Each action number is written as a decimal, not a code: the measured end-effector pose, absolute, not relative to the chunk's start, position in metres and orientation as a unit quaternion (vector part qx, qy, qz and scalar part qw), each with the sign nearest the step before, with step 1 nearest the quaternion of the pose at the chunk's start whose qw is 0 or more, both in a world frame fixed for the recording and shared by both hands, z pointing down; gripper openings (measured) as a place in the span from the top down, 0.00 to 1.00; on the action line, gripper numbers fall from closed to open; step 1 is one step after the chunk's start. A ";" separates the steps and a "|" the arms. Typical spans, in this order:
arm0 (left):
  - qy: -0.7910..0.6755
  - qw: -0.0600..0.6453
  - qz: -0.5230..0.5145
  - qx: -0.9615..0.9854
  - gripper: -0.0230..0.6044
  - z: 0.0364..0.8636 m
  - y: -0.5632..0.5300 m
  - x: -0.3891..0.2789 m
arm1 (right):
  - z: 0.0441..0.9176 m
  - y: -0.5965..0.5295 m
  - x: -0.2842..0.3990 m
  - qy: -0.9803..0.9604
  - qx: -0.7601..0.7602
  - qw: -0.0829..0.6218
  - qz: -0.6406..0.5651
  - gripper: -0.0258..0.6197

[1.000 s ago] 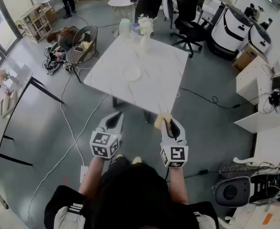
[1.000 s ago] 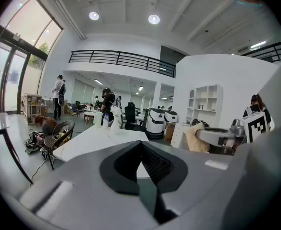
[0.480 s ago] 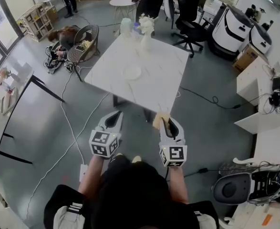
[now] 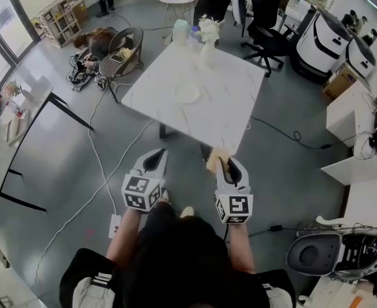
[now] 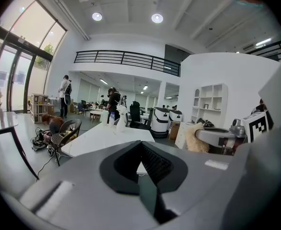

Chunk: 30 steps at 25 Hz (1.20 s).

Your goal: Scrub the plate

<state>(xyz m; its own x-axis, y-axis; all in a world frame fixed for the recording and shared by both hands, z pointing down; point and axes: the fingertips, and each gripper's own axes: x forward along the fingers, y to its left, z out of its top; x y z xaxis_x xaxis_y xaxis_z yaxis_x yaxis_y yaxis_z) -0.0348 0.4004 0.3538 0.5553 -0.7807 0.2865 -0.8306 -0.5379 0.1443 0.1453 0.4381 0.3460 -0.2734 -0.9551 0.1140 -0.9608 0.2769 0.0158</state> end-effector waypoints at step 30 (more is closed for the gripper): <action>-0.441 0.156 0.087 0.880 0.95 0.360 0.154 -0.156 | 0.340 0.190 0.017 -0.784 0.615 0.073 0.038 0.82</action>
